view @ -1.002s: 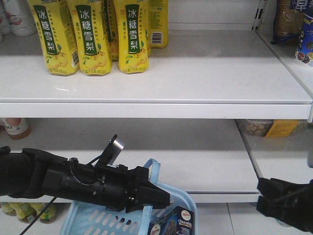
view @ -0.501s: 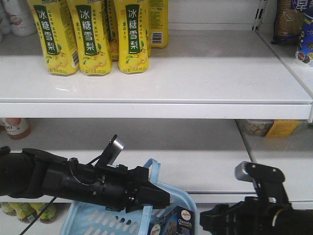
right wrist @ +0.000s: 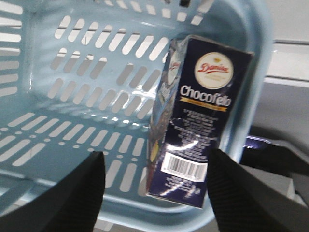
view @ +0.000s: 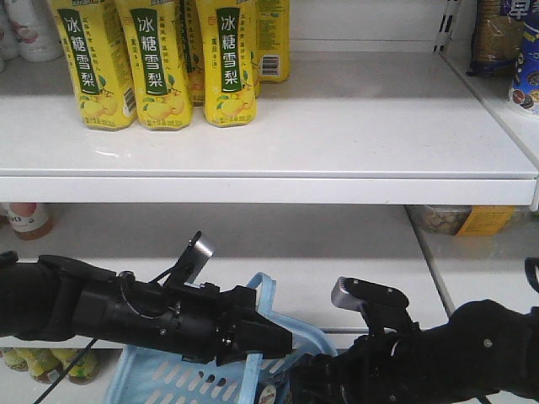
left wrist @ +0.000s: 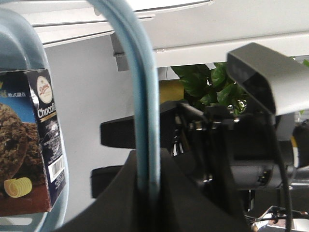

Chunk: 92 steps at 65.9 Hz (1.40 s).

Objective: Left arm holds basket, right arm returns cookies
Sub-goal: 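Reach the right gripper down into the basket toward the Chocofello box, then close the right gripper on the Chocofello box inside the basket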

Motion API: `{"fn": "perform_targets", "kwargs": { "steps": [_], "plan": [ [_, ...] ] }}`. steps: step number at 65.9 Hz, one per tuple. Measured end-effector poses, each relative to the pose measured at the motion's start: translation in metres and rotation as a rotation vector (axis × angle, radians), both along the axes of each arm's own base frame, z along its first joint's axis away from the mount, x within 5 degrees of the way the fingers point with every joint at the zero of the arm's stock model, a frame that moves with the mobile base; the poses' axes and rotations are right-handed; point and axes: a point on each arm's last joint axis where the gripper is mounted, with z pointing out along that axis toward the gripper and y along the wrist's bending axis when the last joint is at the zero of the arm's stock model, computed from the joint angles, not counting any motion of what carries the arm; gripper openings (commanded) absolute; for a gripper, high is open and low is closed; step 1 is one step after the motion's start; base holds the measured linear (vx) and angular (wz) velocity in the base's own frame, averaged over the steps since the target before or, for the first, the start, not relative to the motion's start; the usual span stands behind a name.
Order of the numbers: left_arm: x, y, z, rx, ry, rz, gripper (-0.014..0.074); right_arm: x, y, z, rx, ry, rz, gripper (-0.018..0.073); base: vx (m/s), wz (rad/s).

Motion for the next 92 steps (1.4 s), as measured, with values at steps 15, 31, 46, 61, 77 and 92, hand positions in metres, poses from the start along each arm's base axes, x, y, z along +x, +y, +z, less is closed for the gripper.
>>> {"fn": "perform_targets", "kwargs": {
  "steps": [15, 31, 46, 61, 77, 92],
  "plan": [
    [0.0, 0.0, 0.0, 0.001, 0.0, 0.0, -0.0006, 0.007, 0.006, -0.019, 0.002, 0.061, -0.04, 0.045, 0.0, 0.0],
    [0.0, 0.0, 0.0, 0.001, 0.0, 0.0, -0.0006, 0.01, 0.007, -0.036, -0.036, 0.103, -0.057, 0.045, 0.0, 0.0],
    [0.0, 0.0, 0.0, 0.001, 0.0, 0.0, -0.0006, 0.013, 0.008, -0.045, -0.048, 0.116, -0.075, 0.045, 0.0, 0.0],
    [0.0, 0.0, 0.0, 0.001, 0.0, 0.0, -0.0006, 0.017, 0.012, -0.045, -0.024, 0.098, -0.072, 0.045, 0.0, 0.0],
    [0.0, 0.0, 0.0, -0.001, 0.001, 0.006, -0.0006, 0.023, 0.018, -0.038, 0.02, 0.073, -0.068, 0.045, 0.0, 0.0],
    [0.001, 0.0, 0.0, 0.002, 0.0, 0.009, -0.0006, 0.025, 0.019, -0.049, 0.002, 0.103, -0.07, 0.045, 0.0, 0.0]
  ]
}}
